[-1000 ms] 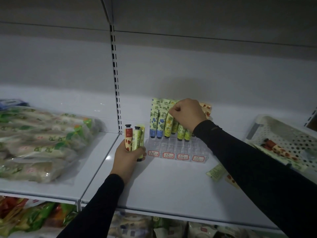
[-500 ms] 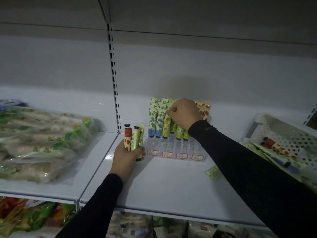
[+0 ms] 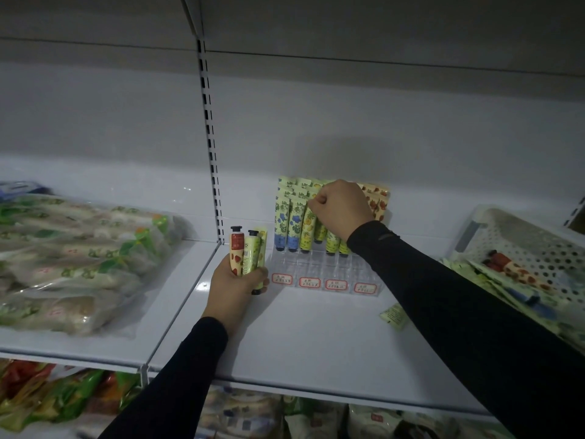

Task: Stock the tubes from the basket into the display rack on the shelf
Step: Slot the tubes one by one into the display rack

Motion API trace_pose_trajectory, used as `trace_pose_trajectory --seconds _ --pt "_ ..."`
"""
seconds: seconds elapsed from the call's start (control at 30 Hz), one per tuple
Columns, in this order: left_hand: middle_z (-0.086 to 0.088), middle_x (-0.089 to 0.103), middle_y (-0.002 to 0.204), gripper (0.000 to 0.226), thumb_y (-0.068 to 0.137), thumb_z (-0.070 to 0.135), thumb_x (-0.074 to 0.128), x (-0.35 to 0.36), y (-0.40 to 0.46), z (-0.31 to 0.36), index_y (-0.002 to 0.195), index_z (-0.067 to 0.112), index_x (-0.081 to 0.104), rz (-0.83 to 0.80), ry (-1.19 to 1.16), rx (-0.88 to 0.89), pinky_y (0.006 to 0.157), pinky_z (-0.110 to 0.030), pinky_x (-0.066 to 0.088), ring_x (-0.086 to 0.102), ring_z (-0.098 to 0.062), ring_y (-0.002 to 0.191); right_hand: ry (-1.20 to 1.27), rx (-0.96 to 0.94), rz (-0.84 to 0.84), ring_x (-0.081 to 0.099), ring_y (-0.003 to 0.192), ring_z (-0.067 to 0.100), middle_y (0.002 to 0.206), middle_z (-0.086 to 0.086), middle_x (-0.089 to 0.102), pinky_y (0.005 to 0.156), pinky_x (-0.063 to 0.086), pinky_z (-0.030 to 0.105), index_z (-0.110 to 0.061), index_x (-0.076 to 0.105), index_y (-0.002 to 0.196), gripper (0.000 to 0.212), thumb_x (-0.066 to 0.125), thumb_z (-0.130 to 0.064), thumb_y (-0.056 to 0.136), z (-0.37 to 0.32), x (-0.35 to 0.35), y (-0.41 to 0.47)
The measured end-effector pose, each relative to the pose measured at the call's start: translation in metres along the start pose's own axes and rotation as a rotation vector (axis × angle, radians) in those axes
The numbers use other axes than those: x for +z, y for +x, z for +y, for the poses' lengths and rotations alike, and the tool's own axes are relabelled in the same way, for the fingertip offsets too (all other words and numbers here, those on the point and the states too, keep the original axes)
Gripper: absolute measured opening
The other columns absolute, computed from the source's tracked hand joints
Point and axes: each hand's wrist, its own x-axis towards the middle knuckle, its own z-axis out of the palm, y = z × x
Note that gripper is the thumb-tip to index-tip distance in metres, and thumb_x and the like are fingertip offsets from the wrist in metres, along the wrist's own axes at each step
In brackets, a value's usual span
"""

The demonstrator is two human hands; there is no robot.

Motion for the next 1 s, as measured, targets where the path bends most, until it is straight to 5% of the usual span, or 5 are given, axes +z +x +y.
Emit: trace_pose_trajectory --seconds 0.17,0.43,0.63,0.77,1.0 --pt "-0.002 0.07 0.077 0.021 0.085 -0.006 0.065 0.0 0.0 -0.001 0.096 0.012 0.063 -0.003 0.013 0.004 0.067 -0.034 0.056 0.066 -0.025 0.074 0.027 -0.005 0.015 0.045 0.053 0.021 0.05 0.003 0.037 0.071 0.051 0.028 -0.014 0.036 0.048 0.049 0.058 -0.018 0.092 0.001 0.001 -0.001" --pt "-0.001 0.07 0.076 0.022 0.086 -0.006 0.065 0.0 0.001 -0.002 0.096 0.013 0.063 -0.007 0.018 0.014 0.066 -0.034 0.055 0.067 -0.023 0.071 0.023 0.004 -0.002 0.06 0.062 0.03 0.053 0.008 0.043 0.071 0.055 0.034 -0.012 0.037 0.048 0.049 0.058 -0.018 0.092 -0.002 0.0 0.0" --pt "-0.001 0.07 0.074 0.02 0.086 -0.006 0.065 -0.001 0.002 -0.004 0.096 0.011 0.063 -0.012 0.025 0.021 0.065 -0.034 0.055 0.067 -0.022 0.07 0.045 0.025 -0.092 0.063 0.065 0.033 0.072 0.021 0.068 0.073 0.053 0.032 0.006 0.064 0.067 0.045 0.053 -0.026 0.096 -0.002 -0.005 -0.001" --pt "-0.005 0.069 0.077 0.018 0.085 -0.005 0.066 -0.002 0.004 -0.006 0.098 0.008 0.063 -0.008 0.027 0.021 0.066 -0.034 0.056 0.067 -0.025 0.072 0.08 0.038 -0.111 0.048 0.052 0.024 0.058 0.016 0.052 0.066 0.052 0.033 -0.009 0.044 0.054 0.05 0.048 -0.03 0.099 -0.001 -0.009 0.0" --pt "-0.006 0.069 0.08 0.018 0.085 -0.005 0.066 -0.002 0.002 -0.004 0.096 0.009 0.062 -0.012 0.015 0.018 0.068 -0.033 0.055 0.066 -0.025 0.076 0.076 0.046 0.056 0.032 0.043 0.019 0.049 0.007 0.039 0.062 0.044 0.031 -0.012 0.034 0.05 0.054 0.044 -0.031 0.1 0.004 -0.027 -0.011"
